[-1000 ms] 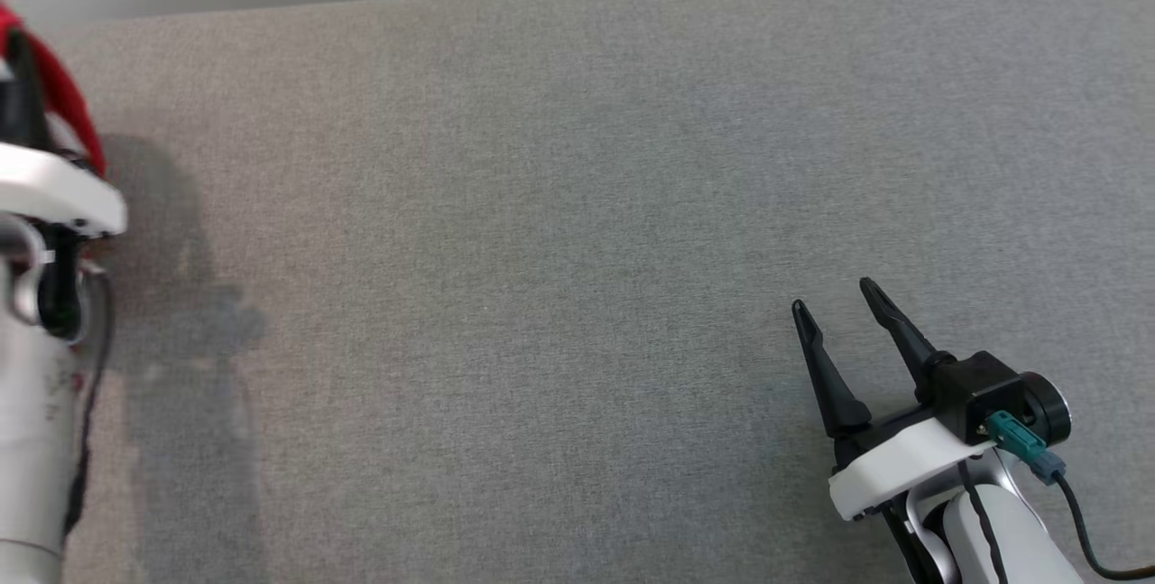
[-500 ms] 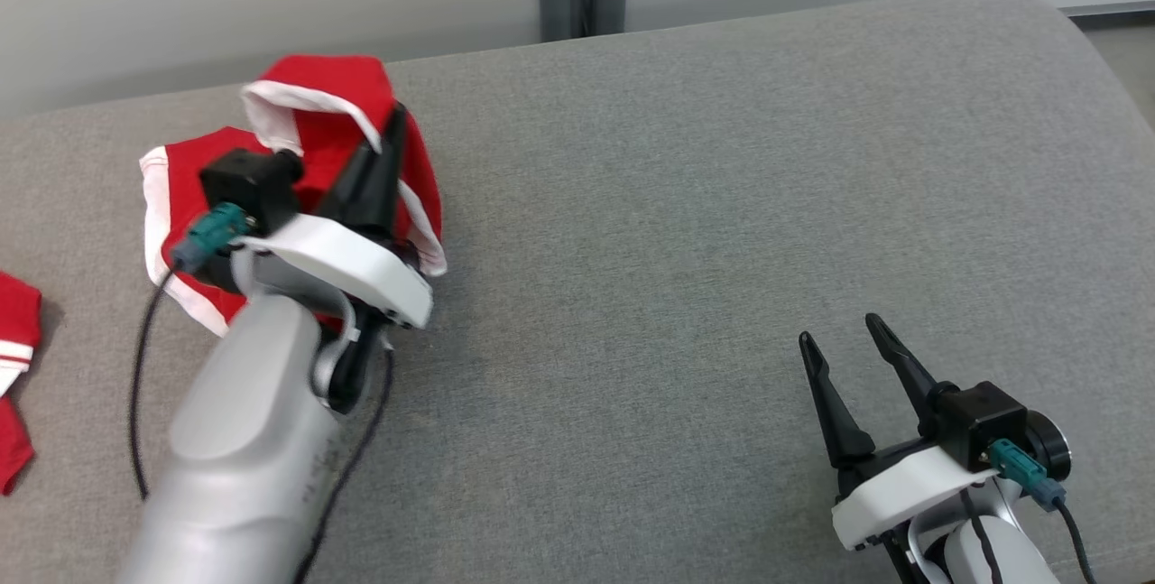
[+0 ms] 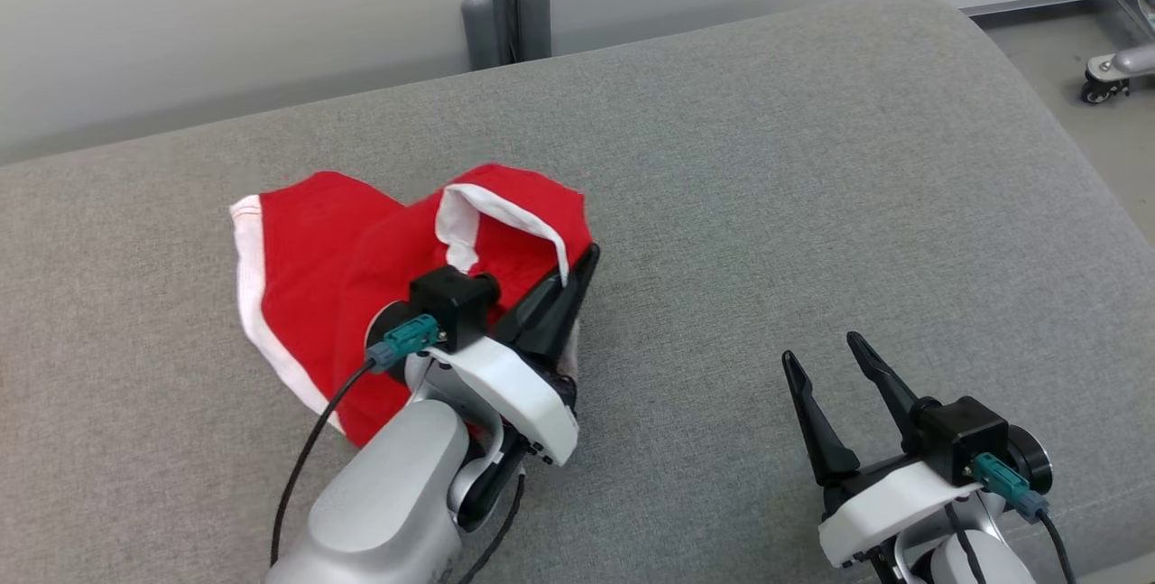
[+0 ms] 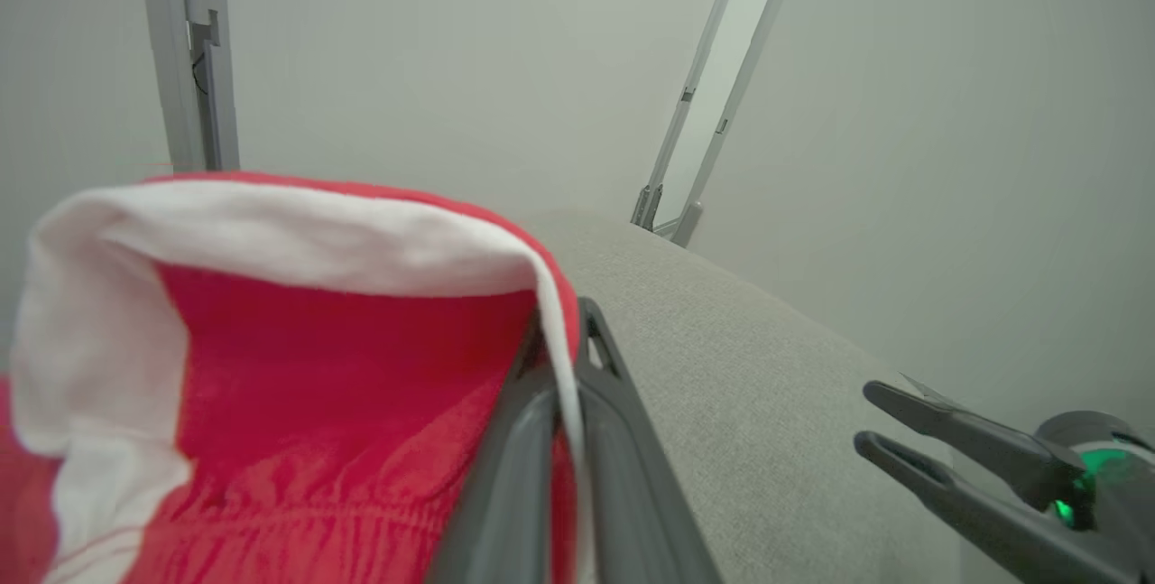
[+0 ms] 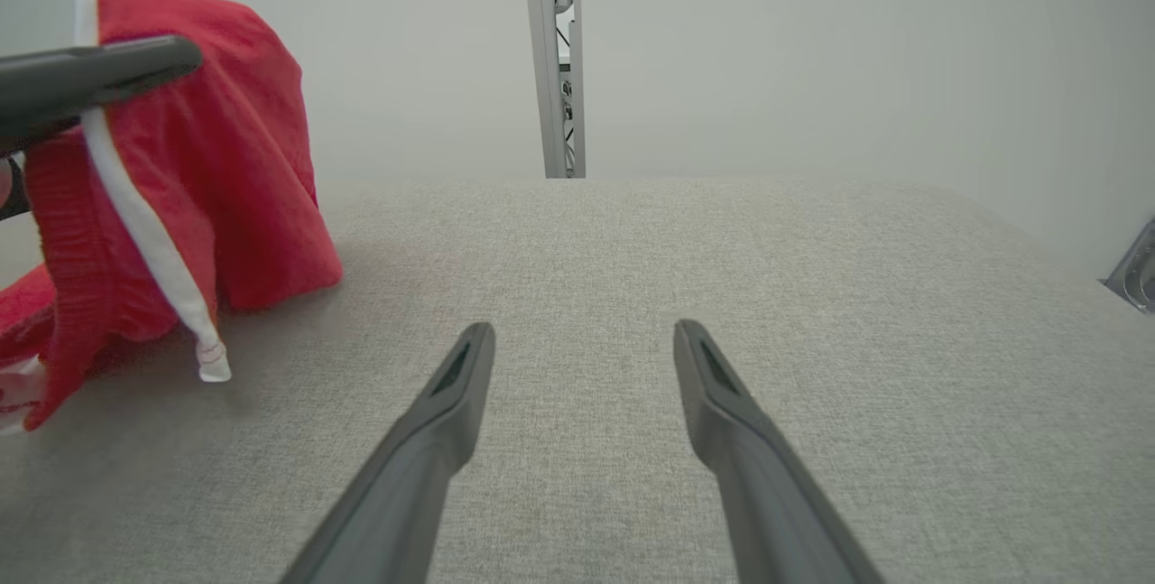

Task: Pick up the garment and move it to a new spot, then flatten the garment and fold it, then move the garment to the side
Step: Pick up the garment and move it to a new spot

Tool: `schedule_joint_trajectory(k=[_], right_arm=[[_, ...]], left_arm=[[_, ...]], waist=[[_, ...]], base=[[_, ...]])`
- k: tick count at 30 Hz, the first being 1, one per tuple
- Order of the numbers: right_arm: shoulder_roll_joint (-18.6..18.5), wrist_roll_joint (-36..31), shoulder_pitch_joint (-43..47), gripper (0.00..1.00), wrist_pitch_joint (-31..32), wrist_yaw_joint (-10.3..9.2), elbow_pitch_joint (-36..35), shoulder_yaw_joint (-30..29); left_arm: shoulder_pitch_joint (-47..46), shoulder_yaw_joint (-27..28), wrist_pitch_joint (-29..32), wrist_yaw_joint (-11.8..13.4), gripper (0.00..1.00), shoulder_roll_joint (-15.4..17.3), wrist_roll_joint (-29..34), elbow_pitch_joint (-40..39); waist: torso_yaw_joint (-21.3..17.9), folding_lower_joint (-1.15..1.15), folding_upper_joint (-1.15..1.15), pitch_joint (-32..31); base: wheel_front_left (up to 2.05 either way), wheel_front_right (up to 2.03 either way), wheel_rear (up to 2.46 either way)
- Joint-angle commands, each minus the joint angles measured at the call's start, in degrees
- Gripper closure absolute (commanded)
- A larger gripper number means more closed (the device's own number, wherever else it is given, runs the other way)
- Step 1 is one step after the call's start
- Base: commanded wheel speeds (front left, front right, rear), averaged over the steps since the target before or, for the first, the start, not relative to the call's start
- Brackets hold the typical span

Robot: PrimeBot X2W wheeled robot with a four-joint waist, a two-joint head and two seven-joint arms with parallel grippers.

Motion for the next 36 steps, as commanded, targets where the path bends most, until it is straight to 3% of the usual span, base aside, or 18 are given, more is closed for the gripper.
schedule_joint_trajectory(k=[1, 2, 3, 4, 5, 13, 17, 25, 36], right_arm=[[-0.17, 0.35, 0.11, 0.0, -0.27, 0.01, -0.17, -0.01], [-0.14, 0.41, 0.09, 0.0, -0.27, 0.01, -0.19, -0.05], [-0.13, 0.41, 0.14, 0.0, -0.27, 0.01, -0.2, -0.09], [-0.13, 0.46, 0.23, 0.0, -0.27, 0.01, -0.2, -0.14], [-0.13, 0.56, 0.32, 0.0, -0.27, 0.01, -0.21, -0.19], [-0.12, 1.1, 1.39, 0.0, -0.27, 0.01, -0.96, -1.3], [-0.11, 0.47, 1.87, 0.0, -0.27, 0.01, -1.19, -1.32], [-0.14, -0.07, 3.17, 0.0, -0.27, 0.01, -0.99, -1.35], [-0.16, 0.22, 5.27, 0.0, -0.27, 0.01, -1.23, -2.95]], left_arm=[[0.59, -0.6, -0.28, 0.45, 1.0, 0.3, -0.39, -0.83], [0.82, -1.2, -0.28, 0.93, 1.0, 0.31, -0.67, -1.58], [1.07, -1.56, -0.28, 1.53, 0.77, 0.31, -0.69, -2.14], [1.39, -1.78, -0.28, 2.21, 0.27, 0.33, -0.3, -2.47], [1.78, -1.84, -0.28, 2.84, 0.0, 0.32, 0.24, -2.28], [5.97, 3.08, -0.28, 5.47, 0.0, 0.29, 5.75, 0.37], [7.97, 5.86, -0.28, 5.64, 0.0, 0.92, 8.94, 0.26], [18.07, 18.7, -0.16, 7.88, 0.0, 3.9, 15.65, -5.12], [31.42, 34.62, -0.16, 9.43, 0.0, 2.71, 20.65, -11.8]], waist=[[-0.18, 0.0, 0.0, 0.01], [-0.24, 0.0, 0.0, 0.02], [-0.26, 0.0, 0.0, -0.03], [-0.25, 0.0, 0.0, -0.1], [-0.23, 0.0, 0.0, -0.17], [1.67, 0.0, 0.0, -1.36], [2.66, 0.0, 0.0, -1.89], [4.83, 0.0, 0.0, -4.51], [6.77, 0.0, 0.0, -7.18]], base=[[0.0, 0.0, 0.0], [0.0, 0.0, 0.0], [0.0, 0.0, 0.0], [0.0, 0.0, 0.0], [0.0, 0.0, 0.0], [0.0, 0.0, 0.0], [0.0, 0.0, 0.0], [0.0, 0.0, 0.0], [0.0, 0.0, 0.0]])
